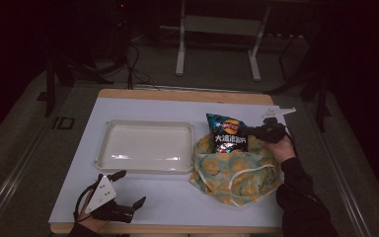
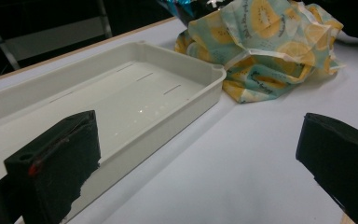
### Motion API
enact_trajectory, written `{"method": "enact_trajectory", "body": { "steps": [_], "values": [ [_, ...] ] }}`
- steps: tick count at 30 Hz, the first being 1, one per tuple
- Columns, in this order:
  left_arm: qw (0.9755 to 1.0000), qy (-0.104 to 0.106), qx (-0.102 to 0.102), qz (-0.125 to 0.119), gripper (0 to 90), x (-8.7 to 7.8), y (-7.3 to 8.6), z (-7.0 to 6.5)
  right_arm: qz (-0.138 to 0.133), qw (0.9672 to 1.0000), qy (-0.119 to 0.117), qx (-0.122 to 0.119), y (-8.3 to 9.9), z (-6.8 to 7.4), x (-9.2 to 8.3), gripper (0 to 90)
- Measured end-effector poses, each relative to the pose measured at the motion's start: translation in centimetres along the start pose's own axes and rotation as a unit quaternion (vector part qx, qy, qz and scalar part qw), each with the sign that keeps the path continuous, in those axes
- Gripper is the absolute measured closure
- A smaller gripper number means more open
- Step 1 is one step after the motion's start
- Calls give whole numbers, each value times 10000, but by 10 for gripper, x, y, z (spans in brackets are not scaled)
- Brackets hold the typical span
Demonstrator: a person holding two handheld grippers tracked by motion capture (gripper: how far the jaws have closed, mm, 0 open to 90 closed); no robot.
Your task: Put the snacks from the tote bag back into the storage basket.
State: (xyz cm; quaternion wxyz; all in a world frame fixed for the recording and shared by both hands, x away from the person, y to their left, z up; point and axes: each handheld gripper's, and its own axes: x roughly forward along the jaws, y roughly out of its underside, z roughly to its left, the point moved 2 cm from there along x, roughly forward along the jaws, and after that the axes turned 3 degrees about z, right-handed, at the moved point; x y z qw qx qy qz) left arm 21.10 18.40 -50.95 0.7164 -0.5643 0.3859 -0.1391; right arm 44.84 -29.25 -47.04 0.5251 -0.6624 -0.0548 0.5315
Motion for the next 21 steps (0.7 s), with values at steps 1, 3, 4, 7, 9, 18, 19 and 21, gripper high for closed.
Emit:
{"method": "enact_trajectory", "body": {
  "steps": [1, 3, 4, 7, 9, 18, 19, 21],
  "values": [
    [10000, -6, 3, 3, 2, 0, 0, 0, -23, 10000, -5, -6, 0, 1, -3, 898],
    [10000, -9, 2, 5, 2, 0, 0, 0, -102, 9999, 22, -41, -2, 2, -9, 898],
    [10000, -9, 2, 5, 2, 0, 0, 0, -145, 9999, 0, -55, -2, 3, -13, 898],
    [10000, -16, 4, 5, 2, 0, 0, 0, -238, 9997, 17, -109, -4, 4, -23, 898],
    [10000, -15, 8, 7, 2, 0, 0, 0, -282, 9995, 3, -158, -6, 6, -29, 898],
    [10000, -23, 5, 7, 2, 0, 0, -1, -566, 9972, -64, -476, -22, 16, -63, 899],
    [10000, -25, 4, 8, 2, 0, 0, -1, -628, 9967, -69, -514, -24, 17, -67, 899],
    [10000, -26, 3, 9, 2, 0, 0, -1, -690, 9959, -62, -590, -29, 19, -75, 899]
  ]
}}
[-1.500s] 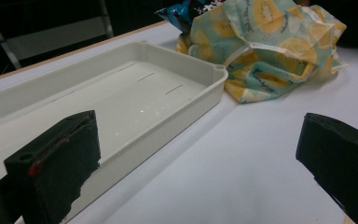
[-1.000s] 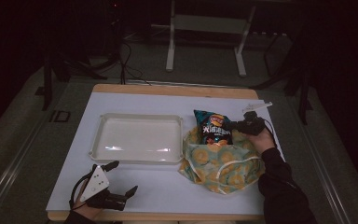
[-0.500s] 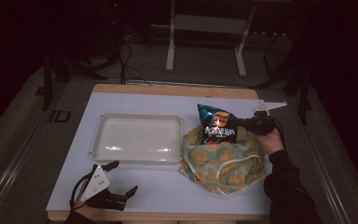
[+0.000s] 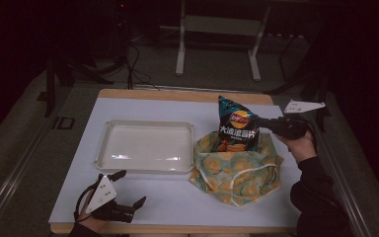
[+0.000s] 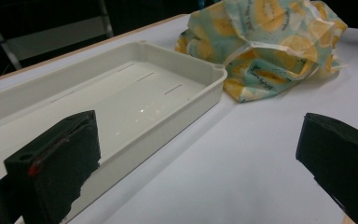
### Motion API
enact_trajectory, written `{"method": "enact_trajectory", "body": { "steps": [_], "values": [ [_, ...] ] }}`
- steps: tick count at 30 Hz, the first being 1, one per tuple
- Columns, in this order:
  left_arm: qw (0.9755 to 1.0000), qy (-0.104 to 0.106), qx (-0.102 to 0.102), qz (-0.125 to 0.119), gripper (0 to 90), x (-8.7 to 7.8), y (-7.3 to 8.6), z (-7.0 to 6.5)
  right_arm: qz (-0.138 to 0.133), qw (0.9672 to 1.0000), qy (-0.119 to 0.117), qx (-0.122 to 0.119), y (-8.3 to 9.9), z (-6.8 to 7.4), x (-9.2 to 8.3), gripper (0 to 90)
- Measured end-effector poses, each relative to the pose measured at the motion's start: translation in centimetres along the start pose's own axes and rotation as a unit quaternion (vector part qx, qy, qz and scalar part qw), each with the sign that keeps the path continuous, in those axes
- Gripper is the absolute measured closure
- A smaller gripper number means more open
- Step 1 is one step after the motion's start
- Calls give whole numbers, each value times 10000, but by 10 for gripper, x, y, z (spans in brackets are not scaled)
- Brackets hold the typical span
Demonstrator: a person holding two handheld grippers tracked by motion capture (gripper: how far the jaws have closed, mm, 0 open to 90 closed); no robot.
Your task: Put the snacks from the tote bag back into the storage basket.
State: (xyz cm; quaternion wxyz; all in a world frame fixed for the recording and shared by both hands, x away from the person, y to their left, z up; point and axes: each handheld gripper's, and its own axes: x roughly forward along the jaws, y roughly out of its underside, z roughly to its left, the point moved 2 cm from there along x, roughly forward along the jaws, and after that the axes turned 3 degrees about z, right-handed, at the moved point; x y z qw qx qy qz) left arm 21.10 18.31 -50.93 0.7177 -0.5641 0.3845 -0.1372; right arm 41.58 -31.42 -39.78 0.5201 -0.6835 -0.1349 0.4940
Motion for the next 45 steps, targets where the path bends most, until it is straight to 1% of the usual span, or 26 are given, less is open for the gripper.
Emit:
{"method": "enact_trajectory", "body": {
  "steps": [5, 6, 13, 14, 15, 16, 19, 24, 27, 32, 38, 45],
  "values": [
    [10000, -6, 8, 4, 2, 0, 0, 0, -191, 9996, 48, -192, -16, 4, -18, 899],
    [10000, -2, 6, 7, 2, 0, 0, 0, -227, 9995, 96, -217, -20, 4, -22, 899],
    [10000, -3, 21, 14, 2, 0, 0, 0, -518, 9979, 295, -268, -48, 5, -52, 899],
    [10000, -3, 21, 14, 2, 0, 0, 0, -518, 9979, 295, -268, -48, 5, -52, 899],
    [10000, -3, 25, 17, 2, 0, 0, 0, -570, 9976, 289, -284, -52, 5, -56, 898],
    [10000, -4, 20, 7, 2, 0, 0, 0, -607, 9970, 354, -327, -58, 7, -61, 899],
    [10000, -4, 3, -9, 2, -1, 0, 0, -652, 9964, 396, -381, -67, 8, -66, 899],
    [9999, -53, 67, -61, 2, -2, -1, -1, -719, 9954, 436, -449, -87, 12, -74, 898],
    [9999, -87, 69, -88, 2, -3, -1, -2, -737, 9951, 430, -494, -96, 16, -73, 898],
    [9999, -95, 76, -121, 2, -6, -1, -3, -738, 9950, 357, -574, -109, 26, -66, 898],
    [9998, -107, 101, -102, 2, -9, -2, -5, -775, 9947, 166, -655, -122, 39, -48, 898],
    [9998, -160, 112, -100, 2, -13, -1, -6, -813, 9939, -76, -740, -135, 56, -19, 898]
  ]
}}
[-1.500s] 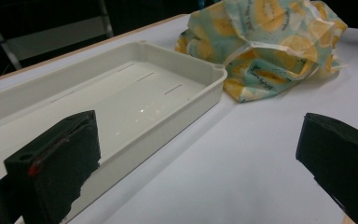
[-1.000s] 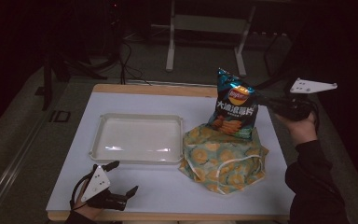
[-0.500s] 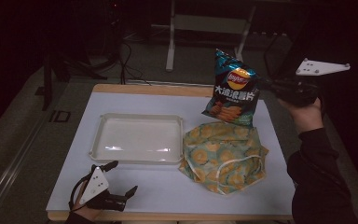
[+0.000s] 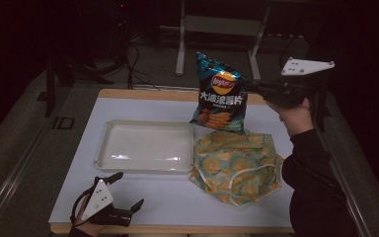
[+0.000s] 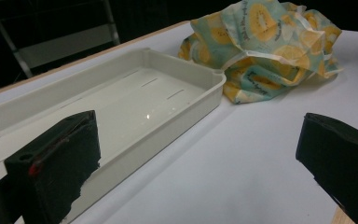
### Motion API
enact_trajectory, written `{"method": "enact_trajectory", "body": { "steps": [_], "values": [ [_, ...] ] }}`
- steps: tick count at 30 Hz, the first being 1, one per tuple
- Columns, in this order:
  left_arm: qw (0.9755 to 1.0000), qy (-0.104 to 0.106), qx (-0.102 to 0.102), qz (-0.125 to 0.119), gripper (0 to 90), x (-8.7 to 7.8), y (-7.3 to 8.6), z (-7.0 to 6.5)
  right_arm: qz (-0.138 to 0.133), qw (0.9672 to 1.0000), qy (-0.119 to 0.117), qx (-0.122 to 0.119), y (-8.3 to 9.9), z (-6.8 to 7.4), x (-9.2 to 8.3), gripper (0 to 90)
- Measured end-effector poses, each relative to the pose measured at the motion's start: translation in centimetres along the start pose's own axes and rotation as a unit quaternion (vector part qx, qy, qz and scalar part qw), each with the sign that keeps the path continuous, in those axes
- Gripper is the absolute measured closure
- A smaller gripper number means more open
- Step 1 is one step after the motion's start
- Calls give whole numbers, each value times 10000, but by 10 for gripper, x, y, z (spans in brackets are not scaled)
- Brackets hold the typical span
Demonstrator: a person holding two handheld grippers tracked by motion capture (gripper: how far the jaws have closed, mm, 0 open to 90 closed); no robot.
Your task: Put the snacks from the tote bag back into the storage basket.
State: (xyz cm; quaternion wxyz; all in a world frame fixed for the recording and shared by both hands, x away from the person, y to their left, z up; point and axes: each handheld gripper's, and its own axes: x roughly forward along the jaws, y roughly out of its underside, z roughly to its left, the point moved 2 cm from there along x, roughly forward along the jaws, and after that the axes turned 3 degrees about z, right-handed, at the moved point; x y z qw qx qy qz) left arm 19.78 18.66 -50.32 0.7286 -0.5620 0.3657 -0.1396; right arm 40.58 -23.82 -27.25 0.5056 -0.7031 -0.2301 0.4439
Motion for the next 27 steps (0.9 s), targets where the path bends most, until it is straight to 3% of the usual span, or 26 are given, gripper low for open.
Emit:
{"method": "enact_trajectory", "body": {
  "steps": [11, 19, 27],
  "values": [
    [10000, 18, 62, 68, 2, -7, 1, -9, -73, 9988, -458, -145, -13, 25, 44, 897],
    [10000, 19, 20, 39, 2, -9, 4, -6, -88, 9974, -690, -206, -20, 43, 75, 897],
    [9999, 87, 68, 70, 2, -6, 5, -6, -192, 9934, -1073, -366, -31, 66, 106, 897]
  ]
}}
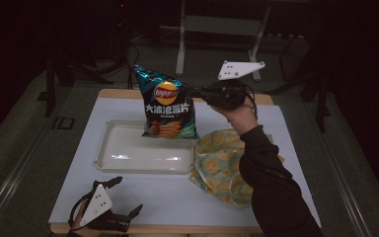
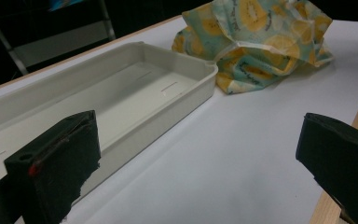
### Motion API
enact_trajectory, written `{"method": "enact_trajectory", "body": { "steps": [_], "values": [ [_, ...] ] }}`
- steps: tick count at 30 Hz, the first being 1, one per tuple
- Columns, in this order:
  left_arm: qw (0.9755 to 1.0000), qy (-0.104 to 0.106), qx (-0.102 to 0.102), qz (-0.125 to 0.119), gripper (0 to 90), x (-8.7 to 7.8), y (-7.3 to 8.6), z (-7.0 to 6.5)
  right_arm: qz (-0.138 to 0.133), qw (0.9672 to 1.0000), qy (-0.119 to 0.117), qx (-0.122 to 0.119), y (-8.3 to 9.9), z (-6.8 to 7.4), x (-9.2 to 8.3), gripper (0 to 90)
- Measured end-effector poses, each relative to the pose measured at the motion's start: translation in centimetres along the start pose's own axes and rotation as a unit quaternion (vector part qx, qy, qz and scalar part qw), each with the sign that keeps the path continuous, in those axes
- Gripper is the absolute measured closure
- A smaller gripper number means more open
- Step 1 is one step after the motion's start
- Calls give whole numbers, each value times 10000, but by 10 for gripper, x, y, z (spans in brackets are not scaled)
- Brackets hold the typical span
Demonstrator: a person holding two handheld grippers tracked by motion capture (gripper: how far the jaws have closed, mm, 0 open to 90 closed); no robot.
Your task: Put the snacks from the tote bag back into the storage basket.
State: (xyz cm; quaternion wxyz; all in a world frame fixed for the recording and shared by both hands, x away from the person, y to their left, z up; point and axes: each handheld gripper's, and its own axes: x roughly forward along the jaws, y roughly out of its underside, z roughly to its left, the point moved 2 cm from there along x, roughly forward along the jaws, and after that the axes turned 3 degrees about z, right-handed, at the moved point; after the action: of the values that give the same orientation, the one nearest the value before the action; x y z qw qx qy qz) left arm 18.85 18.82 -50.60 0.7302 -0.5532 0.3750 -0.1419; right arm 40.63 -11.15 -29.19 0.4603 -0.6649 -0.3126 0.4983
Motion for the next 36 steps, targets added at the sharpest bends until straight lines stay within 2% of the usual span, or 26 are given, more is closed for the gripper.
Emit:
{"method": "enact_trajectory", "body": {
  "steps": [4, 9, 11, 20, 26, 31, 36],
  "values": [
    [10000, 44, 15, -68, 2, -2, 0, 0, -23, 9998, -176, -54, -1, 6, 17, 897],
    [10000, 25, 28, -70, 2, -2, 1, 2, 13, 9996, -270, -49, 3, 11, 35, 897],
    [9999, 22, 38, -91, 2, -2, 0, 1, 71, 9993, -372, -27, 13, 16, 52, 897],
    [9993, 148, 152, -324, 2, -3, -3, -2, 214, 9977, -626, 161, 47, 23, 85, 897],
    [9989, 182, 123, -425, 2, -4, -4, -2, 353, 9962, -727, 313, 67, 23, 101, 896],
    [9986, 140, 49, -498, 2, -6, -6, -1, 606, 9945, -785, 333, 81, 21, 110, 896],
    [9986, 129, 29, -507, 2, -5, -6, -1, 622, 9932, -871, 457, 90, 18, 114, 896]
  ]
}}
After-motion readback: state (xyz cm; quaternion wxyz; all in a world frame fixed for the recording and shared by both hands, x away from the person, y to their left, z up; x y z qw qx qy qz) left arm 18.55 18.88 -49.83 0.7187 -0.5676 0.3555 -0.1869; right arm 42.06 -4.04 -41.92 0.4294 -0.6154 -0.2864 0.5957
